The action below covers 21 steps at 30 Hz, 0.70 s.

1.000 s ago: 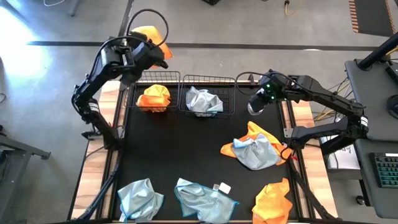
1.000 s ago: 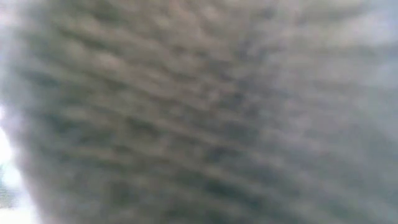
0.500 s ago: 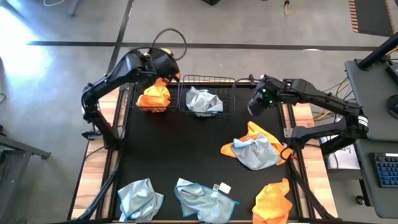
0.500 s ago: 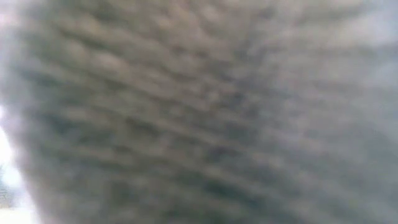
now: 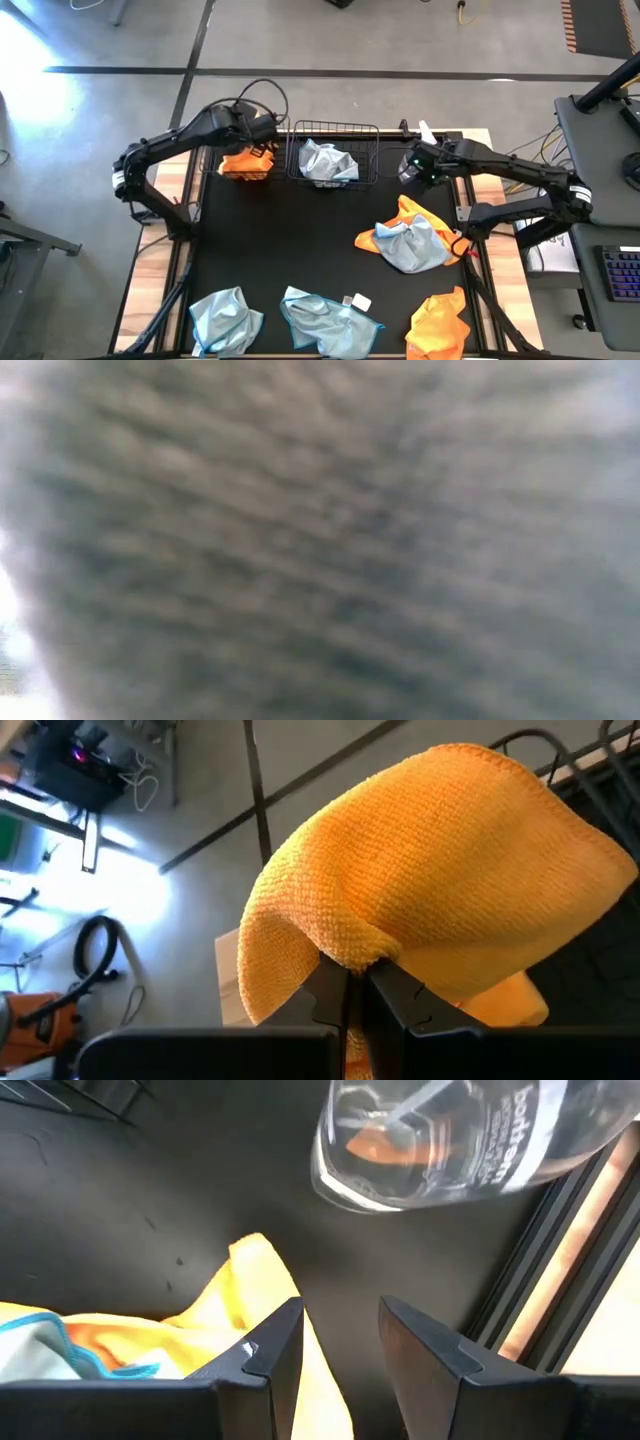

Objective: Sort microfiber towel by color & place in baskets
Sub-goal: Put the yellow microfiber cloth into the left black wire basket

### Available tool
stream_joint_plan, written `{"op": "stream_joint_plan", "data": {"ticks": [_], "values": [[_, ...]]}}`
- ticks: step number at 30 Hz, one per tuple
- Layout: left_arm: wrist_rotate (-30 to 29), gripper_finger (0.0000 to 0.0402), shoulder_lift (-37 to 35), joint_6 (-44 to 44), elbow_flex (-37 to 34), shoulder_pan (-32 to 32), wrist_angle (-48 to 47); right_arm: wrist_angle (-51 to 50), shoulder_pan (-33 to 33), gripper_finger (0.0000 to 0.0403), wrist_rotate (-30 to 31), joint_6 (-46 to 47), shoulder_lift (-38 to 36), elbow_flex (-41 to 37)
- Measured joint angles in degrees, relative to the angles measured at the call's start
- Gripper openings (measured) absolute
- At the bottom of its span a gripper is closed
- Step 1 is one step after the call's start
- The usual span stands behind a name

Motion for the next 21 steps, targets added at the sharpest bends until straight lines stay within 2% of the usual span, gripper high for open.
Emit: {"op": "stream_joint_plan", "data": {"ticks": [7,17,21], "values": [[2.12,0.0009,-4.60,0.04,-6.03,-0.01,3.89,0.54,-0.01,0.0125,-0.19,0.48,0.00,-0.83],[2.75,0.0099,-5.12,6.99,-6.51,1.51,4.27,3.67,0.01,0.0125,-0.19,0.46,-0.02,0.30],[2.75,0.0131,-4.65,6.78,-6.51,2.66,4.27,4.34,-0.01,0.0125,-0.19,0.50,-0.02,0.32]]}}
